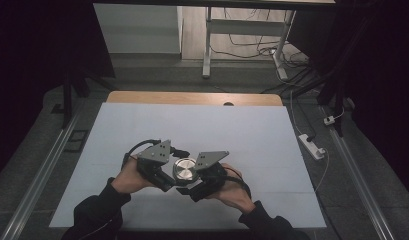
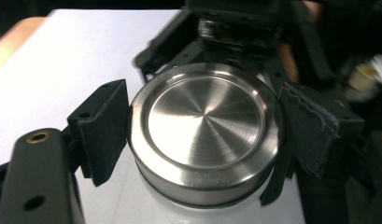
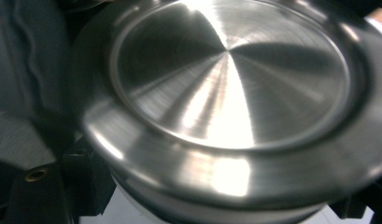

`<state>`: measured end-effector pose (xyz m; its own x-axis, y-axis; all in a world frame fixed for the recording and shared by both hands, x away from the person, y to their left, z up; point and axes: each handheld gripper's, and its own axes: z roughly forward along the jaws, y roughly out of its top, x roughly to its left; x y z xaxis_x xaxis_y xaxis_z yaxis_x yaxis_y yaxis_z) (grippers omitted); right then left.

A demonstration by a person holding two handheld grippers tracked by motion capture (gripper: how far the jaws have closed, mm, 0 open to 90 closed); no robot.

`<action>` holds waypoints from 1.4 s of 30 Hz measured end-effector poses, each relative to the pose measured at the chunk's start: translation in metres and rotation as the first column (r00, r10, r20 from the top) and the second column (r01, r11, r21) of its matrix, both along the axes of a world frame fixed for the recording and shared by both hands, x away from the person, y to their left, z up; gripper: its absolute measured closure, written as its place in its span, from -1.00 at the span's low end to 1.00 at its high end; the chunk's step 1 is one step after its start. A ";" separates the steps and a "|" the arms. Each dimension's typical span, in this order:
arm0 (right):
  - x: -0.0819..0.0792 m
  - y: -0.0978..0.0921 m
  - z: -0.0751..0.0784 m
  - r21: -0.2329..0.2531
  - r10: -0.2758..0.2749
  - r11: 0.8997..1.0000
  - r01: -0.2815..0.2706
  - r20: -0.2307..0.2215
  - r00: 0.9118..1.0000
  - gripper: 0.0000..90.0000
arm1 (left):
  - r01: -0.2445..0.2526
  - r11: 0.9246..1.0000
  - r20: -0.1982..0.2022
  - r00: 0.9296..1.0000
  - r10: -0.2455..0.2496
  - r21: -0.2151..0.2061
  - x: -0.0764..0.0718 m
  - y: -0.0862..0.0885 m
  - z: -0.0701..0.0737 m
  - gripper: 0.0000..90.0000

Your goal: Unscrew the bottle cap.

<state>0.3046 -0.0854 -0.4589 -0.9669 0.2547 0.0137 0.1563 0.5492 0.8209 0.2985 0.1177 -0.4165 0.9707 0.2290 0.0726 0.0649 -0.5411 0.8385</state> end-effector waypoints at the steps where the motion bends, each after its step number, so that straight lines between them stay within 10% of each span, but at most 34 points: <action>1: 0.002 -0.001 0.000 -0.012 -0.061 0.998 0.061 0.015 0.998 -0.68 | -0.041 0.999 0.002 0.999 0.041 0.001 -0.001 -0.003 -0.001 -0.55; 6: 0.006 -0.003 -0.003 -0.020 -0.173 0.985 0.173 0.019 0.985 -0.68 | -0.201 0.979 -0.004 0.980 0.201 -0.018 -0.002 -0.017 -0.006 -0.56; 13: 0.009 -0.008 0.001 0.021 -0.170 0.985 0.170 0.002 0.985 -0.68 | -0.124 0.990 -0.096 0.988 0.118 -0.066 0.007 0.000 0.004 -0.99; 24: -0.003 0.001 0.002 0.006 -0.019 1.000 0.019 0.010 1.000 -0.68 | 0.038 0.999 -0.062 0.997 -0.037 0.013 0.004 -0.003 -0.004 -0.63; 42: 0.006 -0.006 -0.001 0.011 -0.110 0.994 0.110 -0.013 0.994 -0.68 | -0.110 0.990 -0.039 0.993 0.107 -0.084 -0.002 0.000 0.008 -0.56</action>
